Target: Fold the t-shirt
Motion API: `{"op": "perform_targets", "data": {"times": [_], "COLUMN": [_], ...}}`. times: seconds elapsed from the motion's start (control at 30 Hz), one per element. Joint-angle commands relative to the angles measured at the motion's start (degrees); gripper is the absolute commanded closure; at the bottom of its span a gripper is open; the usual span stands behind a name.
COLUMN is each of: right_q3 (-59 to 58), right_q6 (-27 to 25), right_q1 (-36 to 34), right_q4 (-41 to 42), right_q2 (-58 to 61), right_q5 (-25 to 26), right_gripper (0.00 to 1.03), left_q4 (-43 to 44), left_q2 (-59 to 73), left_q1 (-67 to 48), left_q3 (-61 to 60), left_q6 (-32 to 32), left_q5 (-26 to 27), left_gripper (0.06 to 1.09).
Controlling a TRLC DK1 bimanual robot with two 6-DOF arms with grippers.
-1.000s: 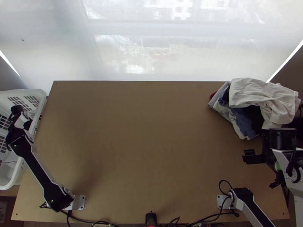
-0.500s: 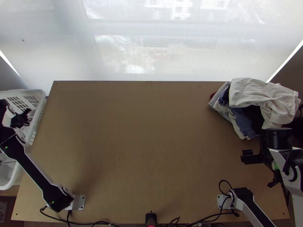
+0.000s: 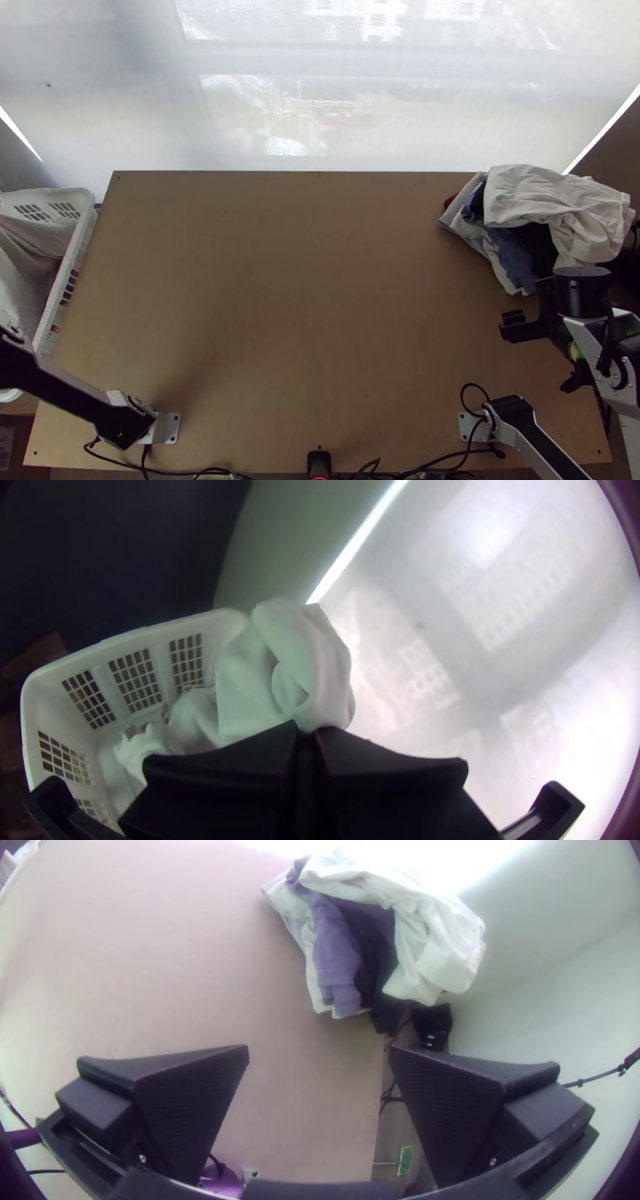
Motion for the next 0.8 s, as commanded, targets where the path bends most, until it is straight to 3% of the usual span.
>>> {"op": "perform_targets", "data": {"times": [0.0,0.1,0.2,0.37,0.57,0.77], "right_q3": [1.4,2.0,2.4,2.3,2.5,3.6], "right_q6": [-4.2,-5.7,-6.1,-6.4,-7.1,-7.9], "right_q1": [2.1,2.4,2.8,5.0,5.8,5.5], "right_q4": [2.7,4.4,5.7,6.3,6.8,7.3], "right_q2": [-0.6,-0.7,-0.7,-1.0,-1.5,-1.2], "right_q5": [0.1,-0.2,-1.4,-1.7,-1.7,-1.6], "right_gripper": [0.05,0.05,0.05,0.05,0.05,0.05], "left_q4": [-0.2,-0.3,-2.0,-2.9,-4.6,-5.0], "left_q2": [-26.4,-36.5,-43.5,-47.5,-47.5,-43.4], "left_q1": [-3.3,-11.4,-27.0,-52.9,-64.7,-75.1], "left_q3": [-6.8,-9.7,-12.9,-19.9,-25.3,-26.5], "left_q6": [2.0,2.9,3.7,-4.1,-6.4,-2.5], "left_q5": [9.9,11.0,10.9,8.3,8.7,8.4], "left_gripper": [1.05,1.05,1.05,1.05,1.05,1.05]}}
